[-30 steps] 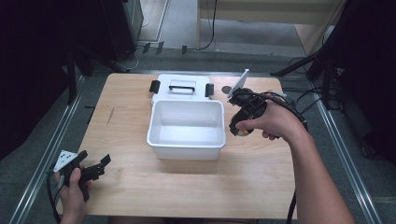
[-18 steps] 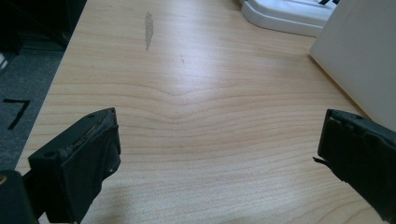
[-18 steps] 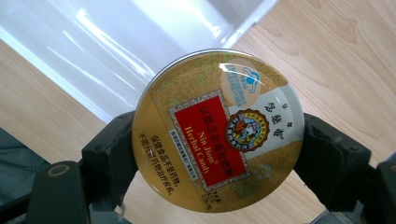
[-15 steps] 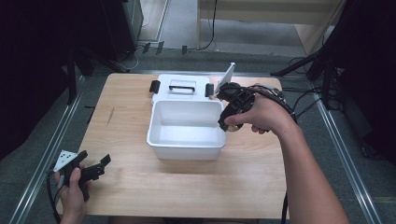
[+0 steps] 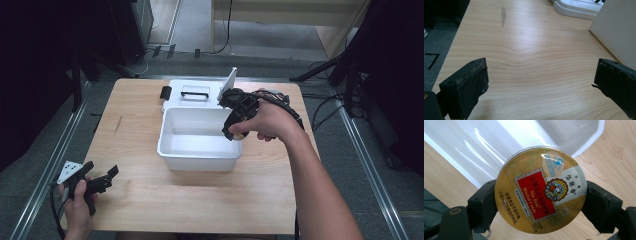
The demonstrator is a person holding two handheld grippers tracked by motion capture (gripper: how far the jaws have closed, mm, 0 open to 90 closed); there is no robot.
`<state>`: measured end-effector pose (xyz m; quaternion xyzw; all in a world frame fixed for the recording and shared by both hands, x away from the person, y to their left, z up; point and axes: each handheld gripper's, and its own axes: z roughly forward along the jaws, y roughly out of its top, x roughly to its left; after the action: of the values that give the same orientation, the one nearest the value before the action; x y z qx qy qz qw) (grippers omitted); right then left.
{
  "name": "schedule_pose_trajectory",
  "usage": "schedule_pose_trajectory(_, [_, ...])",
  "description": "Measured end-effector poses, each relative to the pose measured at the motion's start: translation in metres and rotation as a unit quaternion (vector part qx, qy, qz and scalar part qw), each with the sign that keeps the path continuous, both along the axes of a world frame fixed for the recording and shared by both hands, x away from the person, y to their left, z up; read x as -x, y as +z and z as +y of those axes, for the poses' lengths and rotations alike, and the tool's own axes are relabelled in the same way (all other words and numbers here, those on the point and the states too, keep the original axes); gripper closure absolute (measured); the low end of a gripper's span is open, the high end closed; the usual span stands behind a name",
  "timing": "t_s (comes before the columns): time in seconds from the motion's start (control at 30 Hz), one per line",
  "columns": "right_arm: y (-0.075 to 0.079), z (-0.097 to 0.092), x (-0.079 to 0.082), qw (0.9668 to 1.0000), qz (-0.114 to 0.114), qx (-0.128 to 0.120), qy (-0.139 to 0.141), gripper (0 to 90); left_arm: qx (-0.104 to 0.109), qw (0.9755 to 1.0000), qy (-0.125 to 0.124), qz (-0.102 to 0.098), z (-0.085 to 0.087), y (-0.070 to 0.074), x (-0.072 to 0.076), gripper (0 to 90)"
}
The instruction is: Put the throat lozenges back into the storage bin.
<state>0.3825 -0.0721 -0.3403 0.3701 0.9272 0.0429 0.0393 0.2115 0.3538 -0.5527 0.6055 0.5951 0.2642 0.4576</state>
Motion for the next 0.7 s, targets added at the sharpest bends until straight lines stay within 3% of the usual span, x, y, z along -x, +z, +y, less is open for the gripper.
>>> schedule_pose_trajectory(0.43, [-0.014,0.014,-0.002,0.999,-0.014,0.003,0.043,20.5,-0.003,1.0,0.002,0.0,-0.001,0.0,0.0,0.0])
schedule_pose_trajectory(0.57, [-0.02,0.017,-0.001,0.9965,-0.037,0.005,0.075,20.5,-0.008,0.9999,0.007,0.001,-0.002,0.0,0.0,0.0])
schedule_pose_trajectory(0.7, [-0.024,0.019,0.0,0.9936,-0.046,0.002,0.103,20.5,-0.016,0.9998,0.008,0.001,-0.003,0.0,-0.001,0.0])
